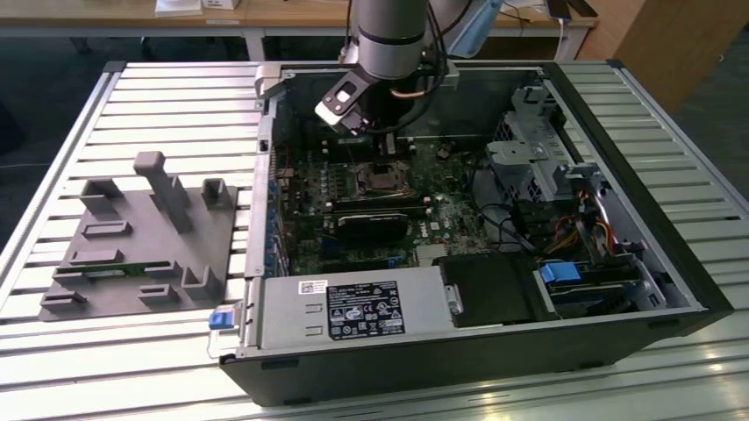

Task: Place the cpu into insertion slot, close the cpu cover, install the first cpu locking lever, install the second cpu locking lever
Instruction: 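Close the cpu cover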

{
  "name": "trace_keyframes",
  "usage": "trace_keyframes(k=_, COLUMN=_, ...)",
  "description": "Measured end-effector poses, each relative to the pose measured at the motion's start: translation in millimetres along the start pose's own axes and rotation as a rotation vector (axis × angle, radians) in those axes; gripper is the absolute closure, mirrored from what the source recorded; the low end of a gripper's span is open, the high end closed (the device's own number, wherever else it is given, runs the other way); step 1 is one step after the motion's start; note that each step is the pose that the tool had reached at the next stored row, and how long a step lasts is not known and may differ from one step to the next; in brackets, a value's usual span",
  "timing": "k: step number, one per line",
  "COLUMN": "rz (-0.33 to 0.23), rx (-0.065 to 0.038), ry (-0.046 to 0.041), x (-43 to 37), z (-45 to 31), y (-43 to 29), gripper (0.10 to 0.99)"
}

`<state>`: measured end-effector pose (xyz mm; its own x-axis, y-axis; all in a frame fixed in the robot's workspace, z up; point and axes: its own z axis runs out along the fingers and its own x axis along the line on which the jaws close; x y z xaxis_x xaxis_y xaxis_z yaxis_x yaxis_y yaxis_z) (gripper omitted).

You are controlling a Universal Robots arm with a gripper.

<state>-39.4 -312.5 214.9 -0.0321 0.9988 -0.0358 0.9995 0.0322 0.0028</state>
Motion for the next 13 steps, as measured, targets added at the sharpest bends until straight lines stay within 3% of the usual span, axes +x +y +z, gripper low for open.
trace_keyframes(k=13, rz=0.000, rx=0.000, ry=0.0001, x=2.3, z=7.1, y=-12.4, gripper=0.980)
